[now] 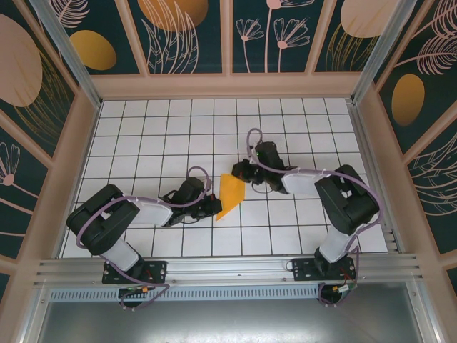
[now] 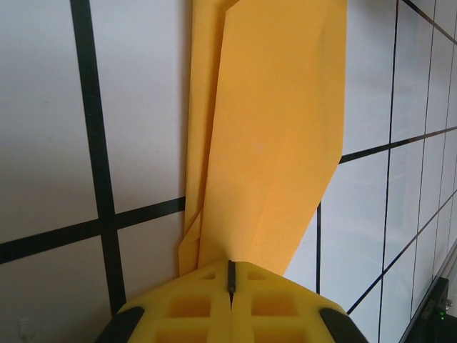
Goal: Fold a paper plane with a square sheet of paper (pick it up from the middle)
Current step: Fourth fold the wing at the center of the table.
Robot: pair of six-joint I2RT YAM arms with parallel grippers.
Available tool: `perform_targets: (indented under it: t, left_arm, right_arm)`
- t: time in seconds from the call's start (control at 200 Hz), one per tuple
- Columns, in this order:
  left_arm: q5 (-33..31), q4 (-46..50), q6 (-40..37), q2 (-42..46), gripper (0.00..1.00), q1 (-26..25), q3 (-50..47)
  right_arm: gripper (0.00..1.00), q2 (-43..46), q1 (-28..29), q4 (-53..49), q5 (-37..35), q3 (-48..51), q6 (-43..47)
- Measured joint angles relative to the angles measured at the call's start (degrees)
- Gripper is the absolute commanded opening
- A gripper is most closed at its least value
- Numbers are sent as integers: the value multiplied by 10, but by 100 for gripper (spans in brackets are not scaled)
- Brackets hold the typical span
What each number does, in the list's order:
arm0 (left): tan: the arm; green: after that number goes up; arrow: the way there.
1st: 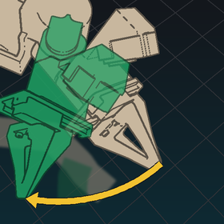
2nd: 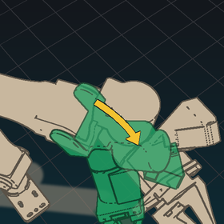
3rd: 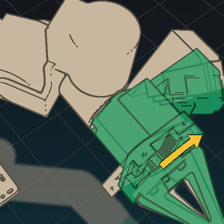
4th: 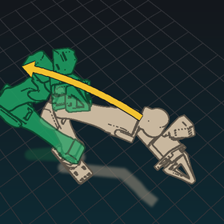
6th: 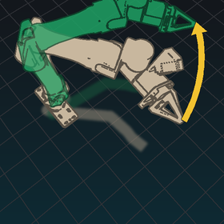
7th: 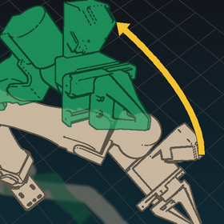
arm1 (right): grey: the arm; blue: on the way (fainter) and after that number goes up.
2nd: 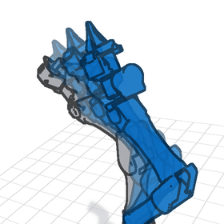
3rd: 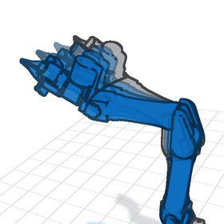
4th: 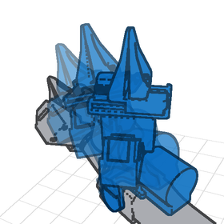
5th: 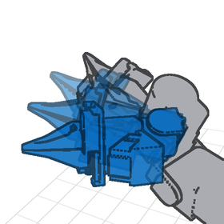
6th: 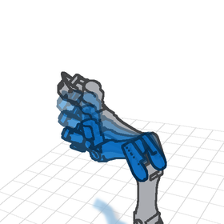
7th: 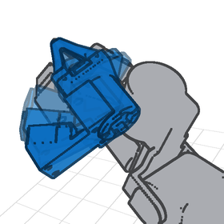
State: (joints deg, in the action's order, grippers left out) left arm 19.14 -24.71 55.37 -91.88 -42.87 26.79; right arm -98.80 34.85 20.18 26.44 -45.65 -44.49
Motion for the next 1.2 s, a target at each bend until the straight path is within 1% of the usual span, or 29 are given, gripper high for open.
perform_targets:
  t: [0.1,0.35,0.465,0.555,0.631,0.726,0.831,0.936,1.066,1.201]
  left_arm:
    - [2,11,-7,1,9,0,5]
    - [3,45,-19,11,11,-2,13]
    - [3,77,-21,29,16,-3,14]
    - [3,115,-21,63,19,-3,16]
    - [1,134,-19,91,18,-3,29]
    - [4,129,-11,100,16,-3,57]
    - [14,100,9,73,12,-3,87]
    - [15,71,30,21,10,-3,107]
    - [9,61,50,-25,11,-3,109]
    - [17,27,70,-64,12,-3,105]
  right_arm:
    - [4,-18,21,9,7,12,-9]
    - [4,-49,19,36,7,51,-22]
    - [4,-49,19,55,7,61,-26]
    - [4,-49,19,70,7,68,-30]
    - [4,-49,19,80,6,73,-35]
    - [4,-49,19,81,4,73,-39]
    - [3,-49,19,81,2,73,-41]
    - [4,-49,19,82,2,74,-41]
    - [3,-49,19,84,1,75,-43]
    - [3,-49,19,86,0,76,-45]
